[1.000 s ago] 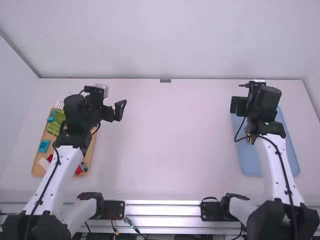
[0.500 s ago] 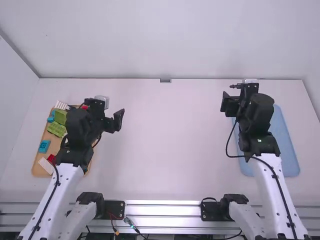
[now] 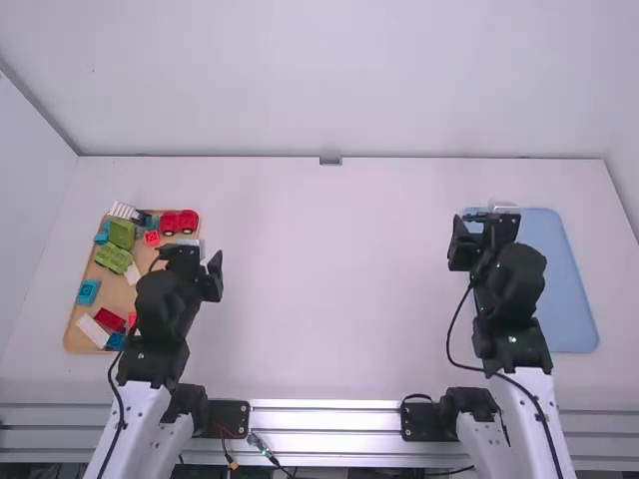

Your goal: Assemble lego blocks to make yellow taxi

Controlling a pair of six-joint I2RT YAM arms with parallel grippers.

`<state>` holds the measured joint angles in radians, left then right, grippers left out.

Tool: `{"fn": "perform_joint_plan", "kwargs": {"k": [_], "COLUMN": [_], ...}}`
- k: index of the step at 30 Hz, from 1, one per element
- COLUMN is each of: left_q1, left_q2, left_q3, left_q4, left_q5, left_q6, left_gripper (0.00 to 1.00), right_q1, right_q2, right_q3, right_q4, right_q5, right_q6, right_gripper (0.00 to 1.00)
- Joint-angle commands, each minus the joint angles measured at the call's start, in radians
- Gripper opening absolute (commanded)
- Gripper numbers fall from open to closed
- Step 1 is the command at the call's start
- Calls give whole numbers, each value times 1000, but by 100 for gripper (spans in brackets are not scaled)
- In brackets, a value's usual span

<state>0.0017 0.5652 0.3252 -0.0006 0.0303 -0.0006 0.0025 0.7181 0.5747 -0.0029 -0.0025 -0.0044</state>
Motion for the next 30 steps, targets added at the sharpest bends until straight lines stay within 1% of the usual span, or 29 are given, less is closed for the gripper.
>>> {"fn": "perform_joint_plan", "kwargs": {"k": [1,3,5,10,14,23,27,30], "left_q1": [-2,-2,-2,-2,-2,-2,-2,-2], "left_q2": [-64,-95,-156,-261,-329,-466,-512,-540], "left_q3": [-59,-90,-151,-257,-325,-325,-325,-325], "left_q4": [1,1,1,1,1,1,1,1], "left_q5": [-30,-30,-30,-30,-30,-30,-30,-30], "left_q6": [1,1,1,1,1,1,1,1], "left_gripper": [45,42,35,25,18,4,0,0], "right_q1": [-2,-2,-2,-2,-2,-2,-2,-2], "right_q2": [-62,-94,-158,-274,-352,-512,-567,-601], "right_q3": [-59,-91,-155,-270,-348,-508,-564,-575], "right_q4": [3,3,3,3,3,3,3,3], "right_q5": [2,2,2,2,2,2,2,2], "right_q6": [4,4,4,4,4,4,4,4], "right_gripper": [47,43,37,26,18,2,0,0]}}
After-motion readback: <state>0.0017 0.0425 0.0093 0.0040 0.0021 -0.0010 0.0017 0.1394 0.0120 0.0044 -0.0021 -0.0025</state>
